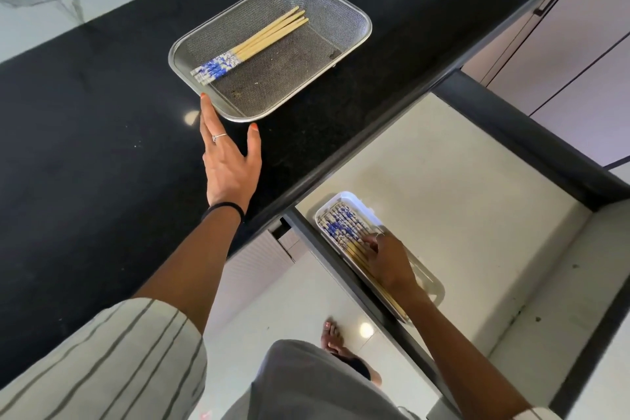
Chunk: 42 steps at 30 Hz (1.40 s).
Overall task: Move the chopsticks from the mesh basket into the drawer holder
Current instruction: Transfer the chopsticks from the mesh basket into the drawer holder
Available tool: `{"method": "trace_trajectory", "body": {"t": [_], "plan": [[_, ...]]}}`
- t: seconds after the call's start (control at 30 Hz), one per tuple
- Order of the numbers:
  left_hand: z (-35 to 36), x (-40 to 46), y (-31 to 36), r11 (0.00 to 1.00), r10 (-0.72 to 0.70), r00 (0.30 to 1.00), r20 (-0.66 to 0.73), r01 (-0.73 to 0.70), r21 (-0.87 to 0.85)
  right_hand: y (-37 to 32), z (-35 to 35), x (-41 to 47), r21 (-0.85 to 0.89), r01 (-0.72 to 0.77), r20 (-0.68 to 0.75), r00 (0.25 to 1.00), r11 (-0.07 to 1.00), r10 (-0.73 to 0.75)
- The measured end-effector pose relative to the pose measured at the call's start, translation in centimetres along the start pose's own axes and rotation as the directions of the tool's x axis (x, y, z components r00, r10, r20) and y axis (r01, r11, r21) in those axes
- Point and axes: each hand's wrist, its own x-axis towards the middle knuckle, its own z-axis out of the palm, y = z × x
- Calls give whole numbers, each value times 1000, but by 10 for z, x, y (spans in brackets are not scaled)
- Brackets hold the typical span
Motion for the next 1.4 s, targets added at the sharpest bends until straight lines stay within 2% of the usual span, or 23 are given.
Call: {"method": "trace_trajectory", "body": {"t": [0.17, 0.23, 0.4, 0.57, 0.77, 0.97, 1.4], "plan": [[0, 0, -1, 1000, 10, 1000, 0, -10, -6, 16, -6, -16, -234, 14, 48, 999, 972, -3], [0, 0, -1, 1000, 5, 1000, -3, -5, -4, 18, -8, -20, -264, -13, 26, 999, 964, 21], [-1, 0, -1, 1000, -5, 1000, 3, 5, -5, 9, -8, -19, -126, -63, -6, 998, 990, 63], [-1, -1, -1, 1000, -12, 1000, 11, 12, -12, 0, -7, -12, -52, 21, -2, 1000, 998, -21], [0, 2, -3, 1000, -2, 1000, 2, 2, -8, 11, -6, -20, -107, 57, 18, 998, 993, -55], [1, 1, -4, 1000, 2, 1000, -7, -2, -18, 26, 0, -26, -38, -62, 60, 996, 997, 65], [1, 2, -6, 1000, 5, 1000, -17, -6, -21, 22, 1, -20, -68, 110, 170, 981, 992, -97]]}}
